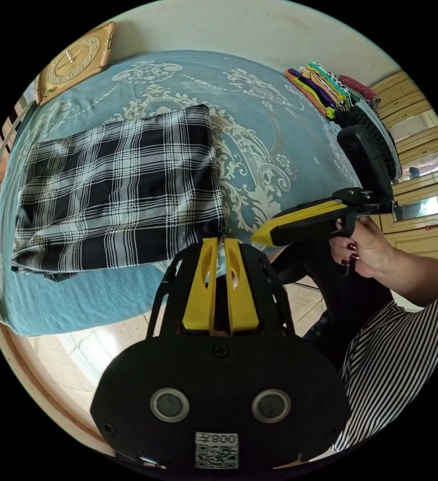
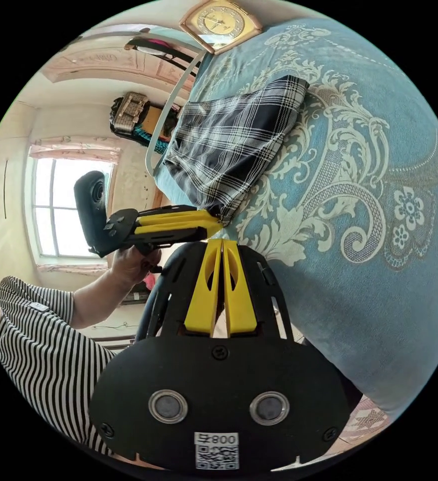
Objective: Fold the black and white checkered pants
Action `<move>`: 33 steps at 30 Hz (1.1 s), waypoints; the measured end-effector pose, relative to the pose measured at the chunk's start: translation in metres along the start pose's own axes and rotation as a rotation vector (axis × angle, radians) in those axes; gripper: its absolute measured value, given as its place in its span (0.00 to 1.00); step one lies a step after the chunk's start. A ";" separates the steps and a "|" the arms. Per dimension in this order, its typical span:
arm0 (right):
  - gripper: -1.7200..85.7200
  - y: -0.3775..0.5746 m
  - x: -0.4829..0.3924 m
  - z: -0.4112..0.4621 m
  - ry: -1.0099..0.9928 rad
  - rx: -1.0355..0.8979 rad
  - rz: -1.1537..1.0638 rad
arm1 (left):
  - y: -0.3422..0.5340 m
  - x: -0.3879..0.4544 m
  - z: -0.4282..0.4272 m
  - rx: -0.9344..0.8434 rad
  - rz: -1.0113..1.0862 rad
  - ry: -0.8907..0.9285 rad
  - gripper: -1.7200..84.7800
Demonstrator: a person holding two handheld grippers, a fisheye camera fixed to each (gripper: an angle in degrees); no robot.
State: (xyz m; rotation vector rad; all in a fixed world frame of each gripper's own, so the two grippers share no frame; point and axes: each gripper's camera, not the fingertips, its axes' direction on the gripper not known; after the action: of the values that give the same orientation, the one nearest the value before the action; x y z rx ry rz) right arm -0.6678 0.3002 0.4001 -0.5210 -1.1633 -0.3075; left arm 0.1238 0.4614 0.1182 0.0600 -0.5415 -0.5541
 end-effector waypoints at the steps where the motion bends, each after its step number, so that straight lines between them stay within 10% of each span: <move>1: 0.03 0.000 0.008 -0.007 -0.040 0.016 0.021 | 0.002 0.000 -0.001 0.010 -0.003 0.005 0.05; 33: 0.05 -0.038 0.115 -0.043 -0.538 0.000 0.334 | 0.077 -0.114 -0.060 0.241 -0.211 0.209 0.05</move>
State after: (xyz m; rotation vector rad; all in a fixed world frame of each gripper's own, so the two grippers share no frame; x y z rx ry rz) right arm -0.6094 0.2494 0.5022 -0.8161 -1.5640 0.1336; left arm 0.1098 0.5806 0.0276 0.4034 -0.3977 -0.6766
